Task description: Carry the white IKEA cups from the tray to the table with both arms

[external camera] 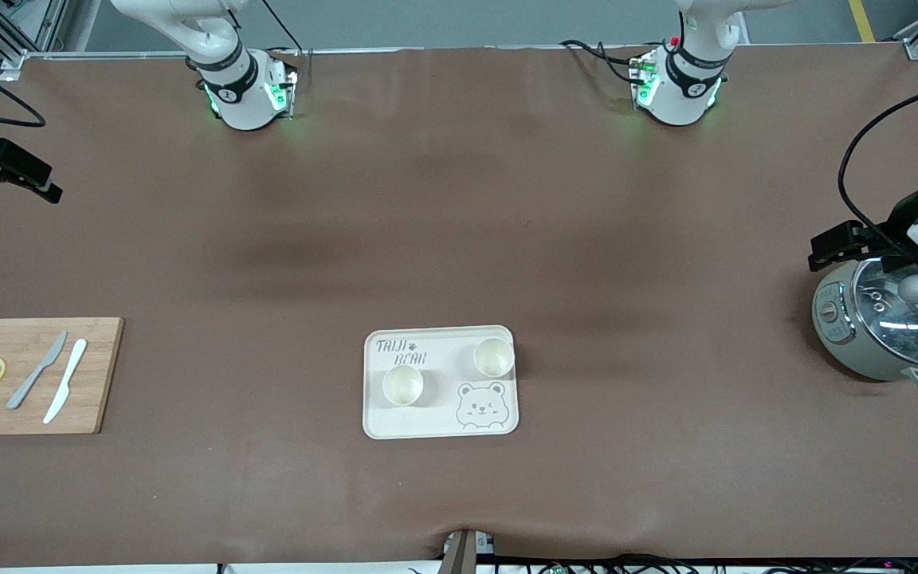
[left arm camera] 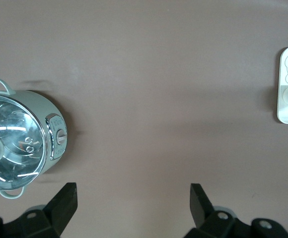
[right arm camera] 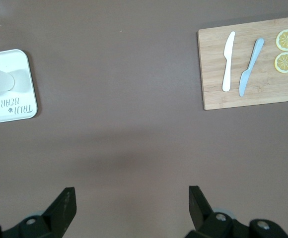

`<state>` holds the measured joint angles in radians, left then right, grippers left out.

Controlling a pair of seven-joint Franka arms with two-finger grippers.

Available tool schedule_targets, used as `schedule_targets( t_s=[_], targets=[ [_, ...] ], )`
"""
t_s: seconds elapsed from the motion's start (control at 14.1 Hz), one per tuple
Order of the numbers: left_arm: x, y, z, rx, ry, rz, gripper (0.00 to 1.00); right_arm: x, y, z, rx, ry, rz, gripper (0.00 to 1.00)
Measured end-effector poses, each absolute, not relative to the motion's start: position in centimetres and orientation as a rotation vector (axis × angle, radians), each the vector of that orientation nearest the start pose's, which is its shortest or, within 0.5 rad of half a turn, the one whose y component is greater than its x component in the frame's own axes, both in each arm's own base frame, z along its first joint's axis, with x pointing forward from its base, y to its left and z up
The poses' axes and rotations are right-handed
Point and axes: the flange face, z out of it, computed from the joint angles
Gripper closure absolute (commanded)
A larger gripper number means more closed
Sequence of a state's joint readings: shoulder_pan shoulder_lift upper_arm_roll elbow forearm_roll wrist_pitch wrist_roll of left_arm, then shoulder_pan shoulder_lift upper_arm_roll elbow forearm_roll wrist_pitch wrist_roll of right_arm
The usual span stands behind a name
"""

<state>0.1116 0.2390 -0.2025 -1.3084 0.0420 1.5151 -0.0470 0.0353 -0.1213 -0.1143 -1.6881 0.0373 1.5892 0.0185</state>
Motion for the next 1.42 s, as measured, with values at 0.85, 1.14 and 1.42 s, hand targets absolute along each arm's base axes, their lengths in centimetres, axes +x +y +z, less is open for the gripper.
schedule_targets(
  t_s=[0.85, 1.14, 1.42],
  targets=[
    [66.5, -11.5, 50.0, -3.185, 0.239, 0.106, 0.00, 52.6, -4.3, 63.5, -3.091, 0.159, -0.036, 0.00],
    [67.7, -15.3, 45.9, -3.212, 0.180, 0.096, 0.00, 57.3, -4.3, 57.8, -3.106, 0.165, 0.069, 0.00],
    [67.6, -20.5, 42.9, -3.224, 0.040, 0.095, 0.00, 62.3, -1.7, 53.3, -3.016, 0.148, -0.051, 0.00]
  ],
)
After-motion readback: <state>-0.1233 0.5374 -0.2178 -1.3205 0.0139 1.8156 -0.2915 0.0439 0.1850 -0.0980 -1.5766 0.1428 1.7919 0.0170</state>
